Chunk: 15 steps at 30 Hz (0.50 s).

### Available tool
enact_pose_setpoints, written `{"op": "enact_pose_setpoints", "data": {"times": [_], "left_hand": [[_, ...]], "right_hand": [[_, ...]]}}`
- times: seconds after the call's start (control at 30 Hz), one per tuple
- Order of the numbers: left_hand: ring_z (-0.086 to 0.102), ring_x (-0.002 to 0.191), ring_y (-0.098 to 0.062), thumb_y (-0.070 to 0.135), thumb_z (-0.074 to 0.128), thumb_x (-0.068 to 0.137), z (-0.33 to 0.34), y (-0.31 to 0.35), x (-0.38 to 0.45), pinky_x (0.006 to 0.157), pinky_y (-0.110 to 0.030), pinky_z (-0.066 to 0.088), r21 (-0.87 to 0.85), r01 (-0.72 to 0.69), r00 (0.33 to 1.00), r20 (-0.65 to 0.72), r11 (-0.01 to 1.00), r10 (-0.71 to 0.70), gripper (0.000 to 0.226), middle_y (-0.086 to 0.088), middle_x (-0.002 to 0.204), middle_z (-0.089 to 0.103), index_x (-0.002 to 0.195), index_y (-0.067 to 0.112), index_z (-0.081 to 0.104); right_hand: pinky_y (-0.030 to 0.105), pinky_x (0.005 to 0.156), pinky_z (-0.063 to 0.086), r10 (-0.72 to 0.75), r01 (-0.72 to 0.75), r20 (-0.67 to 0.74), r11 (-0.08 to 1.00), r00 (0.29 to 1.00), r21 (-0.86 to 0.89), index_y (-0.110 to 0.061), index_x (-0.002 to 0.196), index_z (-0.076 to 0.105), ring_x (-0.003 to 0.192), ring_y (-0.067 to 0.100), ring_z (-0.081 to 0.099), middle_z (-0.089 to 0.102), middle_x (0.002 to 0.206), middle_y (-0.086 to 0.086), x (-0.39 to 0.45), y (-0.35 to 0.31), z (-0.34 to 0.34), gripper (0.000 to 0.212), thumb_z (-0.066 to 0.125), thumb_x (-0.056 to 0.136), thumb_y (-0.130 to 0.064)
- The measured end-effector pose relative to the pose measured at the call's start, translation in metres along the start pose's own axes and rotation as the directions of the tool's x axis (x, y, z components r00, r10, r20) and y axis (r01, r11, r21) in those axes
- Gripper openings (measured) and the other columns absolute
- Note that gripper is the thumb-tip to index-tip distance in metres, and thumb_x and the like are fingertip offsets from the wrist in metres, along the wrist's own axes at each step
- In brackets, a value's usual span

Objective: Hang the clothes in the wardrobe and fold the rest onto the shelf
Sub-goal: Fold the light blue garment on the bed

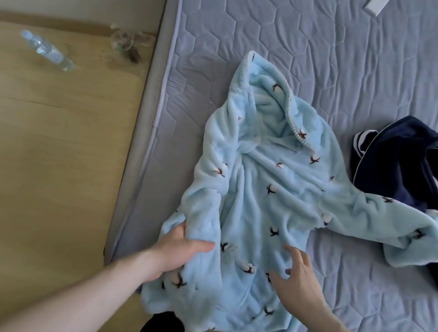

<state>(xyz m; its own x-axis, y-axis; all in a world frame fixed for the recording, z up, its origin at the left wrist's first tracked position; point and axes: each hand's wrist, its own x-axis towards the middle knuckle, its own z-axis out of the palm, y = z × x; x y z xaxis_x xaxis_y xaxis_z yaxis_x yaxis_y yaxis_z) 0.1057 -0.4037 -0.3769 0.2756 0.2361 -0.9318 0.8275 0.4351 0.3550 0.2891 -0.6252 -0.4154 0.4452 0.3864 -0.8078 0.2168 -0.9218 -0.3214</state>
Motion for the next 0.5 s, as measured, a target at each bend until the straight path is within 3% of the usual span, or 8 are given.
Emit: {"op": "enact_pose_setpoints", "data": {"times": [0.07,0.2,0.3,0.33,0.4,0.47,0.5], "left_hand": [[0.067,0.108,-0.007,0.055,0.086,0.072,0.008,-0.016,0.011,0.101,-0.033,0.052,0.015,0.012,0.999,-0.05,1.0,-0.011,0.072,0.014,0.121,0.071,0.134,0.034,0.056],[0.066,0.111,-0.007,0.069,0.093,0.047,0.016,-0.041,0.022,0.102,-0.037,0.054,0.026,0.039,0.998,-0.059,0.999,-0.037,0.113,0.019,0.124,0.067,0.143,0.036,0.044],[0.06,0.119,-0.009,0.069,0.093,0.044,0.022,-0.053,0.021,0.102,-0.034,0.052,0.218,0.034,0.996,-0.09,0.975,-0.015,0.117,0.021,0.129,0.059,0.142,0.039,0.036],[0.06,0.118,-0.009,0.065,0.092,0.051,0.024,-0.055,0.018,0.1,-0.032,0.052,0.323,0.011,0.997,-0.077,0.946,0.015,0.106,0.021,0.127,0.06,0.14,0.038,0.04],[0.064,0.112,-0.011,0.048,0.083,0.074,0.027,-0.055,0.014,0.092,-0.028,0.053,0.432,-0.066,0.994,-0.052,0.899,0.099,0.064,0.018,0.117,0.066,0.128,0.034,0.054],[0.066,0.1,-0.012,0.034,0.071,0.089,0.027,-0.047,0.007,0.079,-0.019,0.051,0.339,-0.153,0.976,-0.096,0.928,0.195,0.031,0.015,0.103,0.069,0.117,0.032,0.058],[0.067,0.097,-0.009,0.029,0.068,0.093,0.027,-0.042,0.003,0.074,-0.013,0.048,0.255,-0.204,0.956,-0.155,0.945,0.248,0.026,0.016,0.101,0.069,0.117,0.033,0.057]], "right_hand": [[0.035,0.08,0.058,0.014,-0.014,-0.01,1.0,1.0,0.007,-0.029,0.153,0.031,0.094,0.01,0.058,0.026,0.157,-0.009,0.0,0.005,0.002,0.065,0.061,0.096,-0.034],[0.031,0.073,0.056,0.033,-0.03,-0.042,0.997,0.999,0.072,-0.029,0.152,0.033,0.092,0.01,0.055,0.028,0.155,-0.007,0.002,0.016,0.001,0.065,0.063,0.094,-0.03],[0.038,0.078,0.057,0.06,-0.049,-0.083,0.991,0.995,0.124,-0.03,0.152,0.034,0.102,0.013,0.055,0.029,0.155,-0.004,0.004,0.025,-0.008,0.064,0.062,0.094,-0.031],[0.038,0.077,0.056,0.074,-0.062,-0.089,0.989,0.993,0.135,-0.029,0.152,0.034,0.103,0.013,0.056,0.03,0.154,-0.003,0.005,0.027,-0.013,0.064,0.061,0.094,-0.031],[0.034,0.072,0.053,0.104,-0.091,-0.087,0.986,0.991,0.143,-0.028,0.152,0.034,0.105,0.013,0.059,0.03,0.154,-0.002,0.005,0.032,-0.02,0.063,0.06,0.095,-0.031],[0.033,0.07,0.051,0.107,-0.095,-0.082,0.985,0.991,0.145,-0.028,0.152,0.035,0.098,0.01,0.064,0.031,0.154,-0.001,0.004,0.036,-0.025,0.062,0.06,0.095,-0.032],[0.032,0.068,0.051,0.103,-0.091,-0.08,0.986,0.991,0.143,-0.027,0.151,0.035,0.091,0.007,0.066,0.031,0.154,-0.001,0.003,0.037,-0.026,0.062,0.06,0.094,-0.031]]}}
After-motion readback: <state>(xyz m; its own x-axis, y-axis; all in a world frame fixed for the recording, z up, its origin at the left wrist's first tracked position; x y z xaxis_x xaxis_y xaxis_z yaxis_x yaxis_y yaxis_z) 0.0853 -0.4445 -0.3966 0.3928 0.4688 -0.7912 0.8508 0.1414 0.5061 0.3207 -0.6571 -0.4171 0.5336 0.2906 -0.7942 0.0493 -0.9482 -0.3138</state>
